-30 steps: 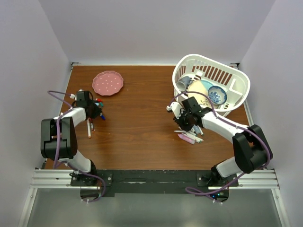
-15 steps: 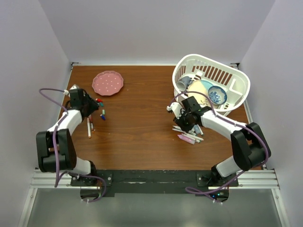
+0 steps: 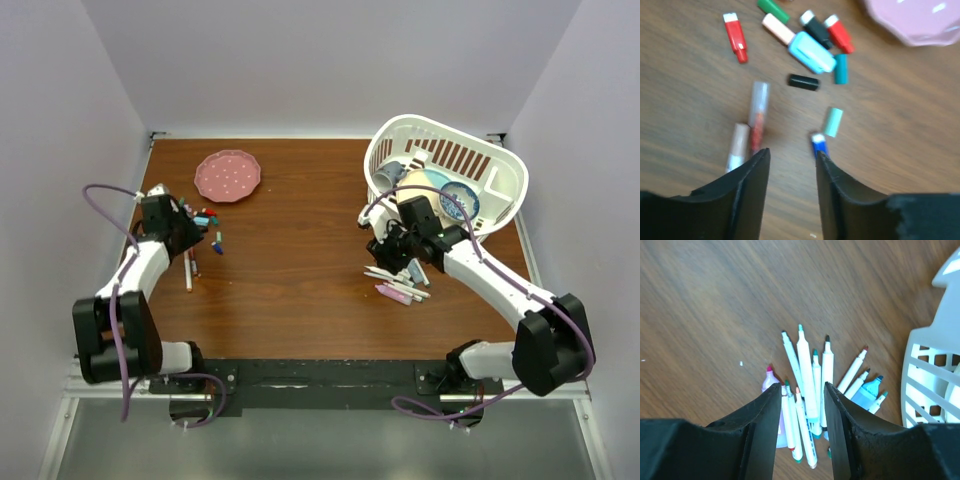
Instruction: Open the pen caps
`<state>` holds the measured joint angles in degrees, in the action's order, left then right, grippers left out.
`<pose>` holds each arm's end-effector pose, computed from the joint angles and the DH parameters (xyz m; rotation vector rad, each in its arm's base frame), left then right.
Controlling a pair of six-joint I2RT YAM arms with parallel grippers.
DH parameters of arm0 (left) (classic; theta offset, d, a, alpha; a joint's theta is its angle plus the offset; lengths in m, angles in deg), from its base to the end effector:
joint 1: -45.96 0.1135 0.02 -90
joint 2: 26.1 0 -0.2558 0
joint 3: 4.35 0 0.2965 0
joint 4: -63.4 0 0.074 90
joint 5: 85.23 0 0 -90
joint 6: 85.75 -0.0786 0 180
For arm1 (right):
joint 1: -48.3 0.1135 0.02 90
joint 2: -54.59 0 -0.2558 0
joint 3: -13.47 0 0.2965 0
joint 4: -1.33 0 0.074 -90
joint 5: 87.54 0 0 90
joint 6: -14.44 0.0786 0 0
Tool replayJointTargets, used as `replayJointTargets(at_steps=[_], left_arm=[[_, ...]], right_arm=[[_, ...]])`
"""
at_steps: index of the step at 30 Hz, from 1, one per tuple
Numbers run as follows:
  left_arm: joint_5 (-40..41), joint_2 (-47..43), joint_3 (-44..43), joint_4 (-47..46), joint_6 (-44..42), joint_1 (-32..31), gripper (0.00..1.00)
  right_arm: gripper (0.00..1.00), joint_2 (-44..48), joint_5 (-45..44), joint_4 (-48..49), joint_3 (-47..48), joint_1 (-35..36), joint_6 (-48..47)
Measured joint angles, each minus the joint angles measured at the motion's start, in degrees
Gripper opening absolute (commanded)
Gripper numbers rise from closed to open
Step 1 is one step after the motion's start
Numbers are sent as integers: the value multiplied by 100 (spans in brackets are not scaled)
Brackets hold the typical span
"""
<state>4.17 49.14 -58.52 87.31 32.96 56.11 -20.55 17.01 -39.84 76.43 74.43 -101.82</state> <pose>0.3343 0.0590 0.1464 -0.7810 2.2294 -0.1701 0.2910 0.1647 0.1778 -1.1911 2.1832 0.3163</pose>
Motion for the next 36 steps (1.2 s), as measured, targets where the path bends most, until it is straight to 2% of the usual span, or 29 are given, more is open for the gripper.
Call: replayJointTargets(at_steps=[2, 5, 16, 21, 28, 33, 36], left_arm=[[120, 531, -328, 258, -352, 9, 38], [385, 1285, -918, 505, -772, 35, 38], [723, 2476, -1668, 859, -1519, 46, 38], [728, 2577, -1794, 927, -1611, 48, 33], [693, 2704, -1904, 955, -1637, 50, 16], [511, 2586, -1849, 960, -1628, 68, 13], [264, 2186, -1631, 949, -1600, 68, 12]], right_arm=[[44, 61, 79, -22, 2, 0, -15], [44, 120, 197, -52, 2, 0, -22], [44, 140, 463, -96, 2, 0, -39], [44, 140, 485, -103, 2, 0, -42], [45, 140, 546, -114, 2, 0, -42], [45, 140, 662, -131, 2, -7, -72], [45, 162, 885, -157, 0, -24, -127]])
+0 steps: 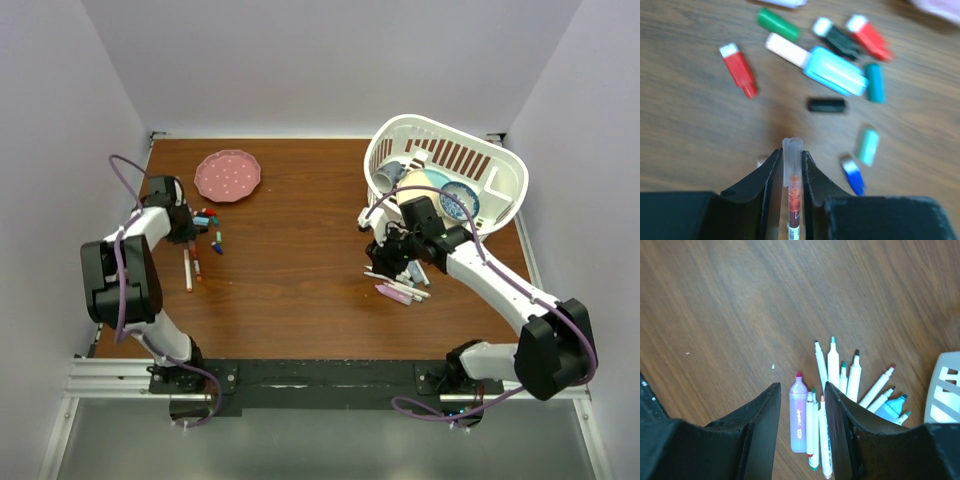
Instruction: Open the pen caps
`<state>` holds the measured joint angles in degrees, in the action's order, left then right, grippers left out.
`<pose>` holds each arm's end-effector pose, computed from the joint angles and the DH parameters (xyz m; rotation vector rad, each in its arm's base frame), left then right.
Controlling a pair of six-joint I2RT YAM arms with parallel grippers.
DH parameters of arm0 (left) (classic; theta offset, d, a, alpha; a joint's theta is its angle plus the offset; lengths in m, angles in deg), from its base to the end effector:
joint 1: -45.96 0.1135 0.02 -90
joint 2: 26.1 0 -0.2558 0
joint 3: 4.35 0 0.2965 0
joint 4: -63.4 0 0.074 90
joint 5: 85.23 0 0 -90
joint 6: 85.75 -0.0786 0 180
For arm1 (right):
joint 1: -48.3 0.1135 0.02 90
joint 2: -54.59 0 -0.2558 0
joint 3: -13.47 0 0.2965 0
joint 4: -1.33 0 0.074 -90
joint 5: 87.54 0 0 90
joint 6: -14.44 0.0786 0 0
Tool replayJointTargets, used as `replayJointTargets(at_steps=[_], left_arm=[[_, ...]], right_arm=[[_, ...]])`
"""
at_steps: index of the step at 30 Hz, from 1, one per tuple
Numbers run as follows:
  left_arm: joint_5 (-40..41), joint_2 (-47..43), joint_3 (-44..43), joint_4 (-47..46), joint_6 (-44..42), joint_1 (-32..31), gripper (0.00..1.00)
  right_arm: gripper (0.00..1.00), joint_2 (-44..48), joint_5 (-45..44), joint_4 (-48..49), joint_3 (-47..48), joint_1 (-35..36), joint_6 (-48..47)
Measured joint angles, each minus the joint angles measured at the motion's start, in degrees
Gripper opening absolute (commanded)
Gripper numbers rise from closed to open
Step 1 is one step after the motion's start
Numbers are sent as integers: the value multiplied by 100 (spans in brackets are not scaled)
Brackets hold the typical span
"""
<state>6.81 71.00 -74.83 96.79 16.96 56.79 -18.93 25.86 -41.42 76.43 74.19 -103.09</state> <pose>0.3854 0.0766 0.1024 -0.5461 2.5599 0.0351 0.2799 0.1705 0.1873 -1.2535 2.1163 0.4965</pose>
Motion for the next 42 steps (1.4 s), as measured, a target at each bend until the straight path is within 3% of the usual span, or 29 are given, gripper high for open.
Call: replayJointTargets(at_steps=[6, 10, 14, 18, 23, 27, 37, 40, 41, 42], left_arm=[[-852, -1462, 549, -94, 214, 4, 12], [-1987, -2568, 1196, -629, 763, -61, 11], [-2837, -3379, 2070, -1808, 1738, -678, 10], [-3252, -3871, 3091, -3536, 3233, -1589, 10], [-2942, -3945, 4022, -5364, 4664, -2490, 10], [-2380, -3777, 4249, -6533, 5394, -3112, 9], [-1165, -2909, 4024, -7858, 5823, -4363, 8], [-990, -2573, 3856, -8074, 5825, -4529, 8], [-940, -2481, 3790, -8111, 5823, -4577, 8], [-903, -2404, 3727, -8131, 5821, -4621, 8]], right_arm=[[47, 361, 791, -107, -22, -9, -175], [55, 627, 1497, -22, -74, -9, -170], [61, 673, 2286, 354, -247, -7, 153], [61, 431, 2889, 883, -260, -2, 852], [64, -55, 3038, 1593, 24, 162, 2159], [66, -286, 2916, 2385, 205, 444, 3436], [65, -636, 2514, 3154, 236, 638, 5268], [61, -636, 2500, 3375, 149, 675, 5525], [55, -636, 2470, 3421, 107, 697, 5602], [41, -636, 2446, 3447, 63, 723, 5663]])
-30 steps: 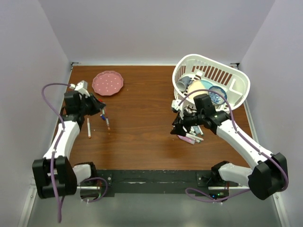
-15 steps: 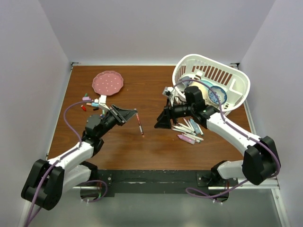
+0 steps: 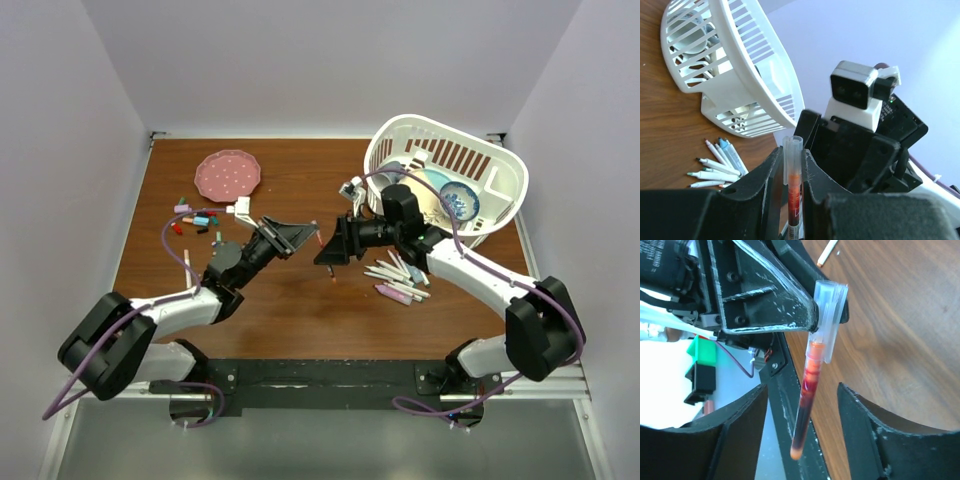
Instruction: Open the pen caps
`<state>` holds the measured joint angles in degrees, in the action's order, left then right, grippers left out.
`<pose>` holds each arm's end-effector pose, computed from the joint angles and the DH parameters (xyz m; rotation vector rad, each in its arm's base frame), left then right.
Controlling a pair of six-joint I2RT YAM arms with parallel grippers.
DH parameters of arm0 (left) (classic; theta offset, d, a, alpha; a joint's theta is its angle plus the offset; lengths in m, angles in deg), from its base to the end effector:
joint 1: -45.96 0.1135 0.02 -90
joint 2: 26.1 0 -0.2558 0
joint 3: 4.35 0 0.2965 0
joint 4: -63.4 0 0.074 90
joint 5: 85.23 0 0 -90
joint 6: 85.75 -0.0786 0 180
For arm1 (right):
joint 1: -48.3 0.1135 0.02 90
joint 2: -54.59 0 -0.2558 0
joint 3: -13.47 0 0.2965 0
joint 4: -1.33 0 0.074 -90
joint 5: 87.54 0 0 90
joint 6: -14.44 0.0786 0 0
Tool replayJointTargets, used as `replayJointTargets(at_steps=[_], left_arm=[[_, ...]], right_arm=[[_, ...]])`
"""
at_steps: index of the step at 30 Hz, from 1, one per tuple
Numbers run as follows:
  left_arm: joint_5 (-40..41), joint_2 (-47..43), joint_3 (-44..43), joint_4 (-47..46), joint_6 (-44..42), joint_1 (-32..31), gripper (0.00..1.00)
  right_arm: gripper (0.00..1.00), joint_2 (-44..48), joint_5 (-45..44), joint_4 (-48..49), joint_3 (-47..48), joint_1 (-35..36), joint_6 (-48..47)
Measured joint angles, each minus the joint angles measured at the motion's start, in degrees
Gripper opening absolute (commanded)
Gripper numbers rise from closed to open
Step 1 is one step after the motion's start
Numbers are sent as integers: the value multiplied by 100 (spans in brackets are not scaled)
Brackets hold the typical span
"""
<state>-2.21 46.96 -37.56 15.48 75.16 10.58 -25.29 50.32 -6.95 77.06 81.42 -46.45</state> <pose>0.2583 -0.1952 0.1896 -0.3907 1.5970 -1.5715 0.2822 0.2537 0.2295 -0.6710 2.0754 1.4932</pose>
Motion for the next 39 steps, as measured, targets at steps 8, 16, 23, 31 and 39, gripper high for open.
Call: replayJointTargets(at_steps=[8, 16, 23, 31, 39], left_arm=[[116, 105, -186, -39, -111, -133, 33], [155, 87, -1080, 1604, -448, -240, 42], [498, 168, -1788, 3042, -728, -457, 41], [879, 634, -2417, 3877, -927, -782, 16], [1401, 640, -2684, 4308, -1366, -964, 0]], right_arm=[[0, 28, -179, 7, -201, 109, 13], [0, 393, -1154, -820, -98, 105, -1163], [0, 420, -1749, -1200, -42, 140, -1810], [0, 420, -2114, -1427, -35, 210, -2087], [0, 413, -2155, -1493, -28, 219, -2120]])
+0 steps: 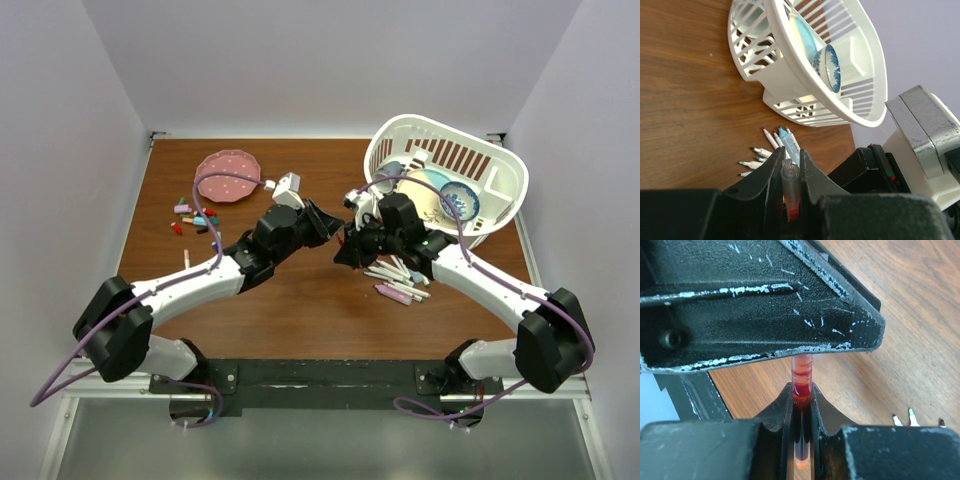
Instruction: Open the pen caps
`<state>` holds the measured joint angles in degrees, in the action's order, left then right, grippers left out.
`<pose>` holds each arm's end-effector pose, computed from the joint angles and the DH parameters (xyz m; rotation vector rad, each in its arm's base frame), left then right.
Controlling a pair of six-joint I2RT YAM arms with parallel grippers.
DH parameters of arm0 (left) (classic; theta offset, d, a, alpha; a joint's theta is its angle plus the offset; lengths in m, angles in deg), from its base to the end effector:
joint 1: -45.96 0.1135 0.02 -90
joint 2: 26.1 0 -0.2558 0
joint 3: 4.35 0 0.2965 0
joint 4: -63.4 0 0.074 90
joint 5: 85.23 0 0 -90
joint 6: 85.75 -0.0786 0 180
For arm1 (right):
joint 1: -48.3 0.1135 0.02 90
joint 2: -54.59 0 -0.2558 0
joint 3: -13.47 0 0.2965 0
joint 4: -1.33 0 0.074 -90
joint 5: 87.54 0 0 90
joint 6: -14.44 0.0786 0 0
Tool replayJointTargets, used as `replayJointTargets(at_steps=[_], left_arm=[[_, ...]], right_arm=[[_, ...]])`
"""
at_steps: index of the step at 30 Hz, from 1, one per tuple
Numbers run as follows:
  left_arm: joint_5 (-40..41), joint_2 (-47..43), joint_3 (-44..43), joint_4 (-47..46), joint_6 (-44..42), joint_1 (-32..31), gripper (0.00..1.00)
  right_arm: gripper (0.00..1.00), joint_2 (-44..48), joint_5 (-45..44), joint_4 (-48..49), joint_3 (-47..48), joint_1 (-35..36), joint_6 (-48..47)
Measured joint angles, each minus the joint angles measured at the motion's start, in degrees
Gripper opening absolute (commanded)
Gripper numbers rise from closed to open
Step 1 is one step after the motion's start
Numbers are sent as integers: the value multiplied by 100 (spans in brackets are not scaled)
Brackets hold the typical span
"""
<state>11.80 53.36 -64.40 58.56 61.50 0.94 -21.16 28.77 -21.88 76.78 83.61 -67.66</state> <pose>0.2895 -0.2761 0.2282 -0.3042 1.9570 -1.1149 0.2769 0.2388 0.2134 -0.7975 2.1276 0.9166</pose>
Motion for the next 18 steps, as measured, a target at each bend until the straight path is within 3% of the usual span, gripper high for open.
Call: replayJointTargets(at_steps=[6, 11, 13, 18], left_arm=[[553, -341, -476, 678, -651, 247, 0], [1119, -807, -931, 874, -887, 2369, 0], [1106, -953, -984, 898, -885, 2927, 0], [850, -1257, -765, 1272, -883, 3257, 0]], right_arm=[[0, 68, 240, 599, -162, 4, 63], [0, 267, 490, 474, -551, 4, 103], [0, 267, 496, 470, -575, 4, 96], [0, 409, 284, 188, -577, -103, -688]])
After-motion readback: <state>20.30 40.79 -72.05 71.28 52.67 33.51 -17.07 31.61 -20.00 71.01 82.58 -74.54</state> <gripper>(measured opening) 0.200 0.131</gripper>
